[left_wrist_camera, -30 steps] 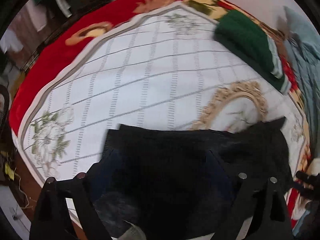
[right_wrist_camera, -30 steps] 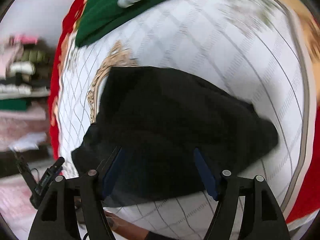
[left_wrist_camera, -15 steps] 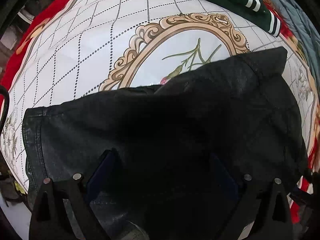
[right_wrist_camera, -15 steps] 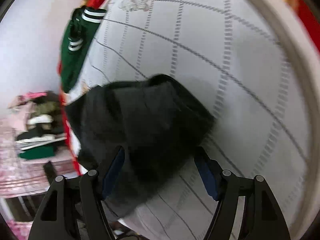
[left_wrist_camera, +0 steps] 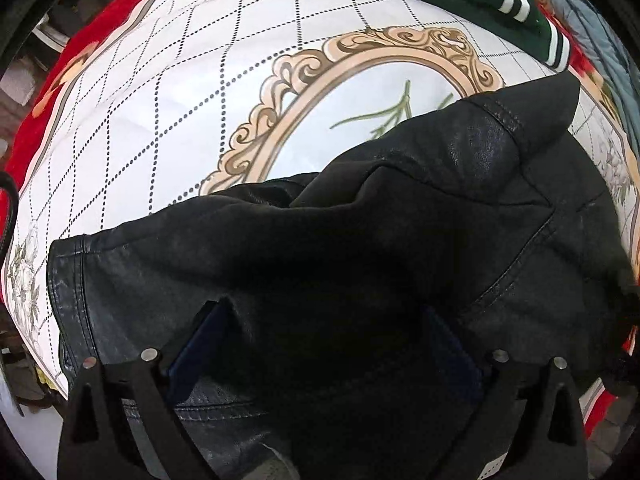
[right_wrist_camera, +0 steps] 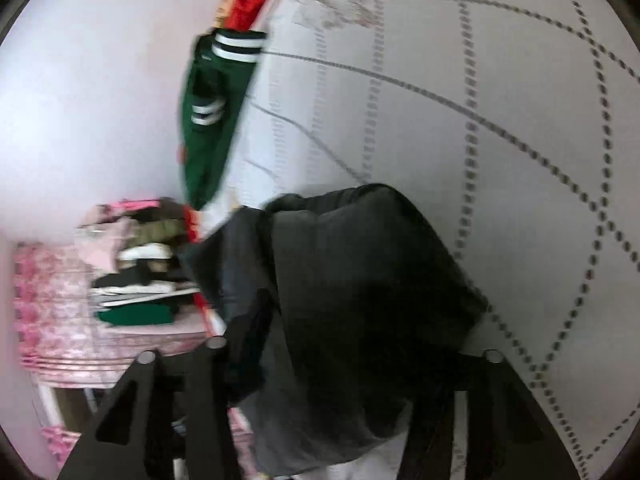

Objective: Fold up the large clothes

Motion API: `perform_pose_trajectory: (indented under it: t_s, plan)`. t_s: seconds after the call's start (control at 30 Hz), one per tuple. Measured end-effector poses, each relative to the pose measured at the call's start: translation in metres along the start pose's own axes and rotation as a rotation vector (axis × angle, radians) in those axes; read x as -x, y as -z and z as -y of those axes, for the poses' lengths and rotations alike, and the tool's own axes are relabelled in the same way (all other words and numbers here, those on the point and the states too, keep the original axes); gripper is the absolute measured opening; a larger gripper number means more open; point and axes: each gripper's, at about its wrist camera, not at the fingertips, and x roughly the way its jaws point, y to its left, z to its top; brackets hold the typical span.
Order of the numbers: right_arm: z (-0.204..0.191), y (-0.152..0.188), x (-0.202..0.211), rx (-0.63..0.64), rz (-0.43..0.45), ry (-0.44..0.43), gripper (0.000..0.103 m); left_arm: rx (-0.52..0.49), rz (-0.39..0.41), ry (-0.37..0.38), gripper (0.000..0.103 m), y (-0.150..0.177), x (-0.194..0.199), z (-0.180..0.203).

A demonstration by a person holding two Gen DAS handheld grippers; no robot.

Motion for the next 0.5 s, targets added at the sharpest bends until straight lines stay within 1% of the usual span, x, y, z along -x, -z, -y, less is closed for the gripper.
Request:
perform_pose_trajectory:
  t_s: [0.07,0.1,0.17,0.2,0.23,0.27,0.33,0.37,0.4,0.43,0.47,0.5]
  plan:
    - [-0.002,0.0,0.008,-0.015,-0.013,-0.117,0.046,0.02,-0.011,0.02,0.103,-0.004,-0.003,-0.006]
    - [-0.004,-0.001,0.008,-0.002,-0.03,-0.129,0.046,0.032,-0.022,0.035,0.103,-0.005,-0.005,-0.008]
    - [-0.001,-0.005,0.001,0.033,-0.053,-0.007,0.053,0.037,-0.031,0.051,0.103,-0.006,-0.007,-0.012]
    - [0.005,-0.008,-0.006,0.03,-0.063,0.06,0.066,0.032,-0.031,0.051,0.103,-0.007,-0.008,-0.012]
    - [0.011,-0.01,-0.011,0.017,-0.069,0.065,0.066,0.028,-0.031,0.048,0.103,-0.007,-0.009,-0.012]
    - [0.012,-0.011,-0.016,0.02,-0.059,0.044,0.068,0.028,-0.032,0.049,0.103,-0.011,-0.01,-0.016]
    - [0.0,-0.012,-0.025,0.058,-0.061,0.042,0.083,0.031,-0.033,0.051,0.103,-0.012,-0.012,-0.017]
    - [-0.007,-0.011,-0.029,0.075,-0.063,0.049,0.083,0.031,-0.031,0.051,0.103,-0.009,-0.014,-0.018]
    - [-0.013,-0.011,-0.034,0.091,-0.065,0.056,0.078,0.031,-0.029,0.05,0.103,-0.008,-0.015,-0.017]
    - [-0.017,-0.01,-0.038,0.1,-0.063,0.06,0.06,0.029,-0.025,0.048,0.103,-0.006,-0.015,-0.016]
    - [-0.018,-0.01,-0.042,0.101,-0.055,0.07,0.048,0.029,-0.022,0.047,0.103,-0.005,-0.016,-0.016]
    - [-0.02,-0.01,-0.044,0.088,-0.05,0.053,0.042,0.031,-0.016,0.046,0.103,-0.004,-0.015,-0.016]
